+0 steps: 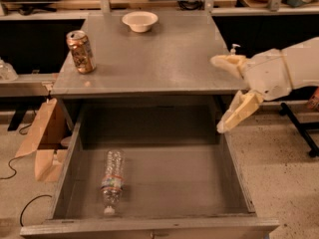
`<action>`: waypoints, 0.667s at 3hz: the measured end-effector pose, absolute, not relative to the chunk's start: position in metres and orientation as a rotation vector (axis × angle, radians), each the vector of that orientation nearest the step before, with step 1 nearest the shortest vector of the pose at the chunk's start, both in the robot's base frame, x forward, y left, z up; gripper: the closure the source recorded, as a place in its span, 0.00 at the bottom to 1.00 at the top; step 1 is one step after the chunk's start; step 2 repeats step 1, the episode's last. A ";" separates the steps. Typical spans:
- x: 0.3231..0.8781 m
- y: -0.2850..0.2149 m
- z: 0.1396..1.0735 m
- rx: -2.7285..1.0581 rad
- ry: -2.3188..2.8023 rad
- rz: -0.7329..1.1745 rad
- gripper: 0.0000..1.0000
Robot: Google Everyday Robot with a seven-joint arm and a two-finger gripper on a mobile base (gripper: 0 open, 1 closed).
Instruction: Place water bottle into top drawer
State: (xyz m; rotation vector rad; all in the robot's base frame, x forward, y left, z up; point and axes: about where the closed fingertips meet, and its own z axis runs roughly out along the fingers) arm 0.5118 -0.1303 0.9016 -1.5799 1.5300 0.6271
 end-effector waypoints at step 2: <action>0.496 -0.162 0.935 -1.520 1.548 0.391 0.00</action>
Offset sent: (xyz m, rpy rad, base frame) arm 0.0000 0.0000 0.0000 0.0000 0.0000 0.0000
